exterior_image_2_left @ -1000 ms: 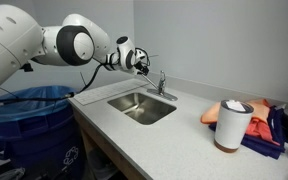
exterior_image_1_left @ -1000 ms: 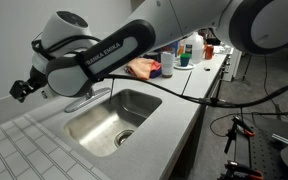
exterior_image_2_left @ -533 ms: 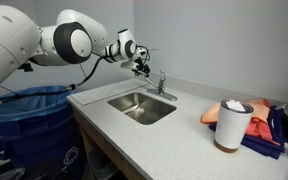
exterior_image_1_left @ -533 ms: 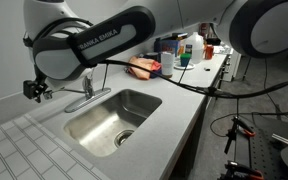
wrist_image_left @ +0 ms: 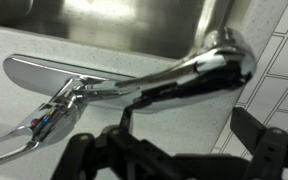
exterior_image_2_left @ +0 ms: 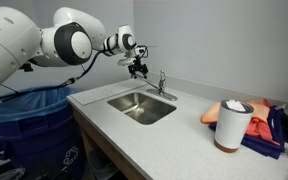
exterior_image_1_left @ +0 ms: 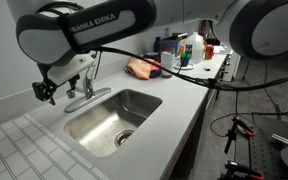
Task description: Move the faucet of the sink to the right.
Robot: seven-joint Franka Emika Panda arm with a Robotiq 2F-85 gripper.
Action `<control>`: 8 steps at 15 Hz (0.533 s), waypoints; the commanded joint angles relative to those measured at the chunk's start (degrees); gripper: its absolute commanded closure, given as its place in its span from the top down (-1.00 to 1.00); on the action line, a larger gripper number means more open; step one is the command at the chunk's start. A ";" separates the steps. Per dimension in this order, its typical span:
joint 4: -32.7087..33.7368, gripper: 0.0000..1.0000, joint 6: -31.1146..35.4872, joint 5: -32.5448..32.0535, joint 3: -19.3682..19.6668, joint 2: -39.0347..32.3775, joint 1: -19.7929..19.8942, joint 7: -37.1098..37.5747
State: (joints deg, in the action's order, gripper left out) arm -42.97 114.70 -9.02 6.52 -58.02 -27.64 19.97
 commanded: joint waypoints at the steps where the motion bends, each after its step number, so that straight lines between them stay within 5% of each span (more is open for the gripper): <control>1: 6.30 1.00 -11.56 -0.62 -1.41 -2.17 1.71 -0.76; 8: 6.30 1.00 -19.24 0.28 0.42 -1.89 2.30 -0.57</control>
State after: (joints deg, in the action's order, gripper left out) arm -39.35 101.10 -8.98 6.61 -58.65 -26.16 19.94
